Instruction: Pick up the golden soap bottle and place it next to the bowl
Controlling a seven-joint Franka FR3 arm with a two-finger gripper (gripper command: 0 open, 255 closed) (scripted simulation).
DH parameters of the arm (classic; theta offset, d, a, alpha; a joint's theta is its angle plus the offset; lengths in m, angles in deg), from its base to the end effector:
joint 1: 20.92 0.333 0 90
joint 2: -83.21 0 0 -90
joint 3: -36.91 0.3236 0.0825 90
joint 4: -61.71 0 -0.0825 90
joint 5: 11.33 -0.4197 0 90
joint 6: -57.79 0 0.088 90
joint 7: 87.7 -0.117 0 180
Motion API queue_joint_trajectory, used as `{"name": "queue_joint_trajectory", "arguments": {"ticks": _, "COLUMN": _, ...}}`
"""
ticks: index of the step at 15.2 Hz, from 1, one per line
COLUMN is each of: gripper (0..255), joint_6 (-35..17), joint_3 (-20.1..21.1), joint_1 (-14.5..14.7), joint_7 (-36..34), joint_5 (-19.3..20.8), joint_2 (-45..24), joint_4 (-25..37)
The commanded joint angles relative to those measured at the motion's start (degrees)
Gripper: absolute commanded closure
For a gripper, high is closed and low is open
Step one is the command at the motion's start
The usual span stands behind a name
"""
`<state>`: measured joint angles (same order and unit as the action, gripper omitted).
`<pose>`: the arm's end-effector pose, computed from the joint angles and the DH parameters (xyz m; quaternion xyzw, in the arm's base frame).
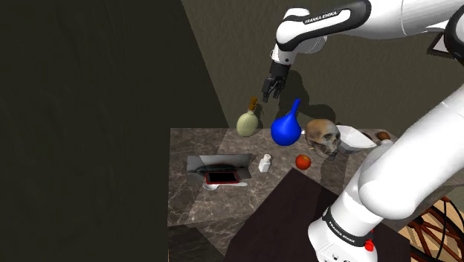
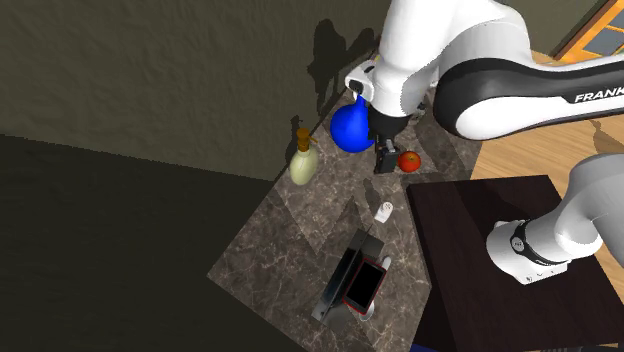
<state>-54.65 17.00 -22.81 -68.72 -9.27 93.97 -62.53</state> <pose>0.4854 -0.2019 0.4501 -0.9997 0.0142 0.0082 0.0193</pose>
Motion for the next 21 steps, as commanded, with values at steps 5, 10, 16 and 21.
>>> {"name": "queue_joint_trajectory", "arguments": {"ticks": 5, "gripper": 0, "joint_6": -2.2, "joint_3": -3.1, "joint_1": -1.4, "joint_7": 8.4, "joint_5": -5.5, "joint_2": -14.2, "joint_4": 11.3}}
{"name": "queue_joint_trajectory", "arguments": {"ticks": 10, "gripper": 0, "joint_6": -1.7, "joint_3": -3.7, "joint_1": -4.5, "joint_7": 14.6, "joint_5": -10.9, "joint_2": -26.2, "joint_4": 22.7}}
{"name": "queue_joint_trajectory", "arguments": {"ticks": 16, "gripper": 0, "joint_6": 1.7, "joint_3": -2.5, "joint_1": -10.0, "joint_7": 19.5, "joint_5": -16.1, "joint_2": -40.6, "joint_4": 39.7}}
{"name": "queue_joint_trajectory", "arguments": {"ticks": 21, "gripper": 0, "joint_6": -1.6, "joint_3": -2.1, "joint_1": -10.0, "joint_7": 19.9, "joint_5": -16.6, "joint_2": -41.7, "joint_4": 37.5}}
